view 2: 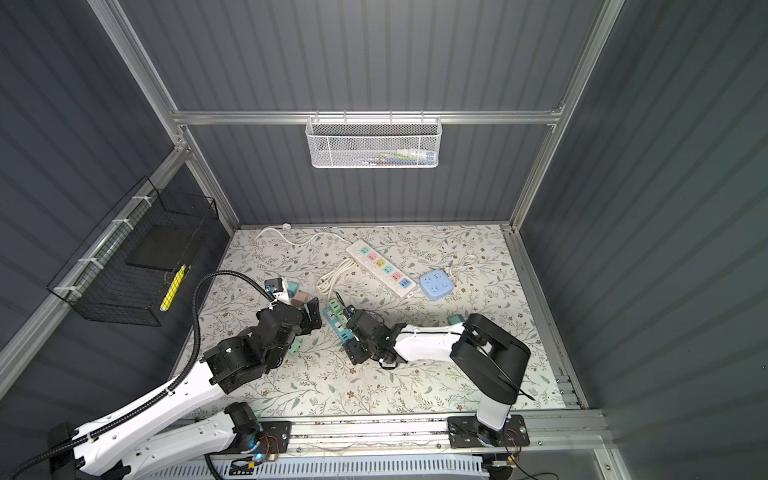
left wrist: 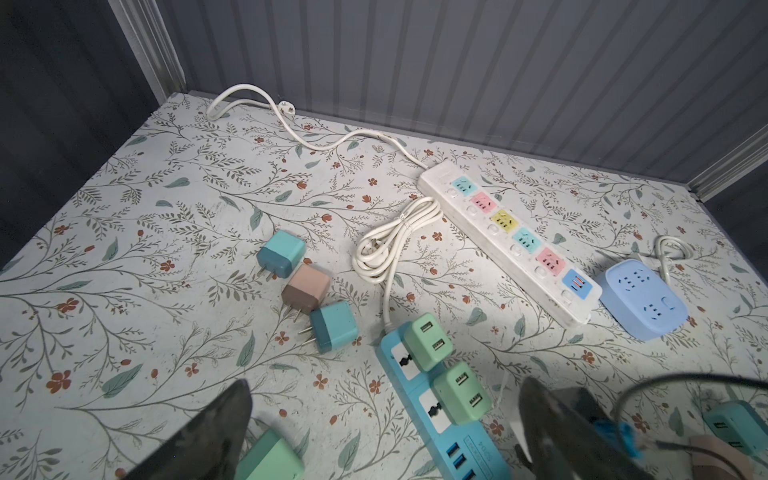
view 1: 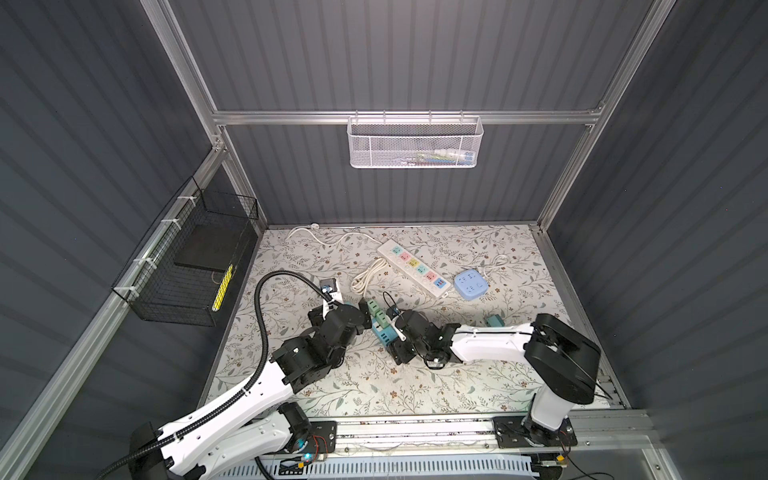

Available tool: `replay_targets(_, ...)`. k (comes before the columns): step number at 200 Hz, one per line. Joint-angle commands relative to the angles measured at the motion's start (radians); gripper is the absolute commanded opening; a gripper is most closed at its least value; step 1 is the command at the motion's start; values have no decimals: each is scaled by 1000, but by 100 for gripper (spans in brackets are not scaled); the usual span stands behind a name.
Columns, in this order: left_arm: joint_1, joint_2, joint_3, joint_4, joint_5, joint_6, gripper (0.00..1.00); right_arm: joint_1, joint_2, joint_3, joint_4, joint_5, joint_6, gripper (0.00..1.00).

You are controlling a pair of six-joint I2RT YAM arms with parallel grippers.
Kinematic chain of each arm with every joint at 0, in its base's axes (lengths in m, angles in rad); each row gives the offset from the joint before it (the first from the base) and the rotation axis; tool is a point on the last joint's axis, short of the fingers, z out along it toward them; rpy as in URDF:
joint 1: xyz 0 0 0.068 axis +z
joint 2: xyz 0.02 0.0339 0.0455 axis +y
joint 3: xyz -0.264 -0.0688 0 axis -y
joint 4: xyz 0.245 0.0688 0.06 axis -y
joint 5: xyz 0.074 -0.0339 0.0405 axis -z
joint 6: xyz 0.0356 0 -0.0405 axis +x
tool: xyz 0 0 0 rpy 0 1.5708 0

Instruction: Insert the plug

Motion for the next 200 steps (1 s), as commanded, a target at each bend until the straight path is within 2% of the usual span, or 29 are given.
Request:
replay_targets(1,8,-15,24,-3,-11,23,100,-5,64,62,-13,-3,14,73)
replay_targets(43,10,-69,-11,-27,-22,16,100,-7,96,89,29,45,33,60)
replay_targets(80,10,-82,-7,-30,-15,17,100,-30,161,172,66,26,-2,51)
replay_targets(113,10,-77,11,-44,-15,25,100,-100,295,373,-13,8,-29,48)
replay_targets(153,12,-83,10,-51,-18,26,100,-153,432,626,-130,-24,-52,52)
replay_targets(172,14,-88,5,-46,-17,24,100,-168,488,719,-182,-59,-51,61)
replay_targets(200,14,-79,15,-41,-16,37,100,-169,440,700,-190,-108,-54,73)
